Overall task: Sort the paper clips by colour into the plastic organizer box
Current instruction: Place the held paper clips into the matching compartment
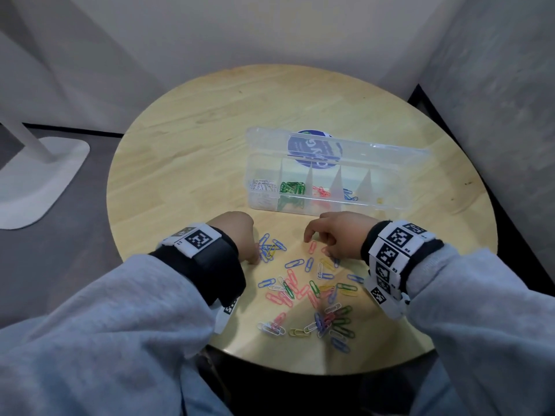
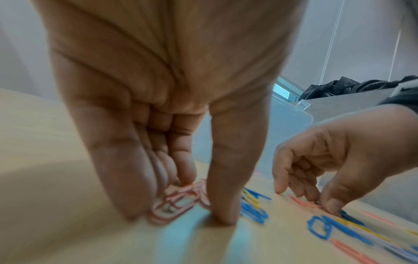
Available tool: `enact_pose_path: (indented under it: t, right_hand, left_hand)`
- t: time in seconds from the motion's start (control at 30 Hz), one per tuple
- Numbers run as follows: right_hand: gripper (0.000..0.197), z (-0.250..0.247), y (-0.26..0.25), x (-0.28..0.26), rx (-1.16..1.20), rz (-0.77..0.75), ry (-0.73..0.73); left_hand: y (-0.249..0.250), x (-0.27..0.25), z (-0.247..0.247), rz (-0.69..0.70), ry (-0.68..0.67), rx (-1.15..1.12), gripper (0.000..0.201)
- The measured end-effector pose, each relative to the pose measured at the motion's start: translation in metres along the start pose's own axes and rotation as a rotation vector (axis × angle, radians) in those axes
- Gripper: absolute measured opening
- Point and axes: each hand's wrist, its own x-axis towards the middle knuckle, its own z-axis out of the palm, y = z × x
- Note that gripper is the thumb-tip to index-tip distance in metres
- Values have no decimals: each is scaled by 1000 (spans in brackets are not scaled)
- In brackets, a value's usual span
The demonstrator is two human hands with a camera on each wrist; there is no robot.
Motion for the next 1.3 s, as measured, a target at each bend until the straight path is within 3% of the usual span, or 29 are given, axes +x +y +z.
enact_pose_path:
  t: [0.43,0.57,0.7,0.73,0.8,0.97,1.03,1.17,1.3]
  right_hand:
    - [27,6,-10,-4,95,-33,36]
    - [25,3,-12,6,34,-42,31]
    - [12,-1,-10,12,2,-20,41]
    - [9,-1,-8,12,12,-2,38]
    - [8,0,-6,12,28,25,38]
    - [20,4,-5,9,85,67,81]
    - [14,5,-7,8,109,94,97]
    - [25,4,-13,8,94,118,83]
    - [18,3,-12,8,90,108,97]
  left_hand:
    - [1,-1,-2,25,-10,102,25]
    - [1,-2,-3,32,-11,110,24]
    - [-2,-5,-5,32,-47,62,13]
    - [-4,-5,-7,40,-55,25,7]
    - [-12,0,-11,42,-72,-146,14]
    - [-28,0,-30,77,-138,-813,26]
    - [-29,-3,-37,89,-160,-995,26]
    - [-30,-4,-43,71,-200,-1189,30]
    - [-26,-4,-42,24,-189,-1227,26]
